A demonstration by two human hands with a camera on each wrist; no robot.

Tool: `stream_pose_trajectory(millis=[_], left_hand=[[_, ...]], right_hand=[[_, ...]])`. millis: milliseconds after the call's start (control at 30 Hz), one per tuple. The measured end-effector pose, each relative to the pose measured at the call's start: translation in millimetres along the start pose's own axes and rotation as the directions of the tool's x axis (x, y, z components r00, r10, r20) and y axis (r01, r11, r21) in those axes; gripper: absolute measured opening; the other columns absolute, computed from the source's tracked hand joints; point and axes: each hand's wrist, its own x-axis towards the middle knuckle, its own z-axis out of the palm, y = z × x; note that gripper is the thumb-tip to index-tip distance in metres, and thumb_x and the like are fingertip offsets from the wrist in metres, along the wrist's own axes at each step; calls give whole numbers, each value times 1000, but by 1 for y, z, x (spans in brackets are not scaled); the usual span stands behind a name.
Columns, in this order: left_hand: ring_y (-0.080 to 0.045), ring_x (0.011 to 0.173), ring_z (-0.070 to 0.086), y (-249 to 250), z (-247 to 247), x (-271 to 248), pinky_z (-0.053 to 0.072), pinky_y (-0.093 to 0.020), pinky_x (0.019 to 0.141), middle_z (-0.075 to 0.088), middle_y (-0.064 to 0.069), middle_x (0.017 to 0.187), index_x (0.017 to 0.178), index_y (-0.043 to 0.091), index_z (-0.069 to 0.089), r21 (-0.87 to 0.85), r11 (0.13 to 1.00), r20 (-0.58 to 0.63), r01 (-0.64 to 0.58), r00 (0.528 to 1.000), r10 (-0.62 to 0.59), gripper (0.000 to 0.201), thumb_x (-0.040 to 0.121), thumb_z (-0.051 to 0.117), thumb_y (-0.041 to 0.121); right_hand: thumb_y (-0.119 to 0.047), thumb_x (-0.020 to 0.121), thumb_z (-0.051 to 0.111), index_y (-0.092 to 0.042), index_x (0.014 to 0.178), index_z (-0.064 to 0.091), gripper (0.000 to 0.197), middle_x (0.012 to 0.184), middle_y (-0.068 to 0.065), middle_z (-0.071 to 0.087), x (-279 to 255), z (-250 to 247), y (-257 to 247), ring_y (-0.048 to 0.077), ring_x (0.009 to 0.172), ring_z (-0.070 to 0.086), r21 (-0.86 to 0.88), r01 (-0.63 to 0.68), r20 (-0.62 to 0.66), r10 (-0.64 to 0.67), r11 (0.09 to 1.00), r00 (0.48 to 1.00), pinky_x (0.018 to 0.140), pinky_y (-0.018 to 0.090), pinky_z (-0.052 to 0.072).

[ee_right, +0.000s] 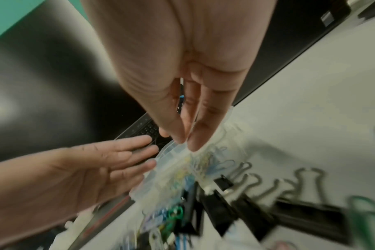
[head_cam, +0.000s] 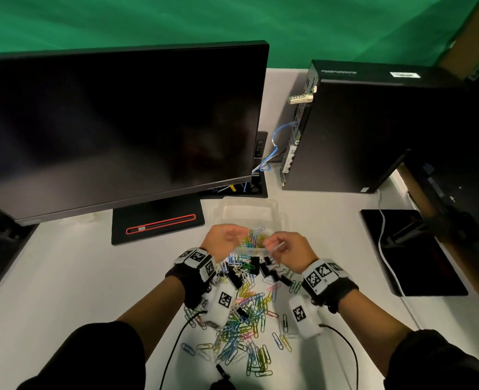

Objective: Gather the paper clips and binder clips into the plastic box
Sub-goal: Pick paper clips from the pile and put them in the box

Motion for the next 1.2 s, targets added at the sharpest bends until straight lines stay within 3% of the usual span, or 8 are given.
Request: stream_pose_trajectory(millis=[100,200,367,500,600,833,1033,1200], left_hand=[[-6,80,59,-3,-1,-23,50,-19,77,67,-3,102,102,13,68,276,960,144,-55,990,15,23,84,60,2],[-1,72,55,-6,5,-46,45,-11,68,67,-2,100,103,15,67,458,882,308,-112,950,-39,23,81,66,10],[-10,92,52,-19,22,-68,42,-20,79,59,-3,113,114,19,60,651,724,406,-229,911,-77,40,77,72,29],[-18,111,46,-31,35,-81,39,-31,94,50,-3,119,119,20,55,715,642,425,-275,901,-87,55,71,75,37],[-17,112,43,-36,38,-89,38,-30,95,47,-3,120,116,20,57,729,616,416,-300,908,-50,48,73,73,32],[-22,101,54,-39,30,-92,36,-23,77,58,-8,108,101,12,63,704,649,371,-290,929,13,17,87,59,19],[-4,68,52,-41,20,-91,38,-7,62,63,0,86,94,11,67,533,826,260,-185,964,49,12,85,61,15],[1,73,58,-44,13,-85,47,-8,66,60,10,86,106,16,66,371,928,104,-16,994,-24,20,88,59,17]], right_hand=[[1,73,70,-16,90,67,24,83,-4,62,-24,6,12,1,64,56,-112,22,144,-6,993,990,58,10,45],[-15,69,77,-17,98,65,32,82,-16,53,-45,14,25,-6,66,51,-260,71,258,-2,963,966,60,5,35],[-39,59,82,-24,133,41,85,118,-1,38,-61,33,42,14,108,42,-397,129,327,8,909,945,97,23,37],[-42,54,83,-23,137,34,98,113,-6,30,-60,48,46,13,109,36,-421,167,312,-31,892,950,97,23,36],[-38,55,84,-25,130,43,86,108,-8,32,-59,58,43,10,102,38,-405,136,262,-28,904,965,89,25,39],[-20,73,73,-13,88,66,18,74,-17,39,-56,59,34,10,70,46,-373,180,259,-85,910,962,67,22,38],[-8,77,66,-13,87,71,12,68,-21,49,-58,51,39,-7,60,47,-275,86,156,-44,958,987,58,5,36],[-5,79,65,-12,86,72,13,60,-18,53,-56,38,38,-8,50,53,-241,-4,133,37,970,990,51,-3,35]])
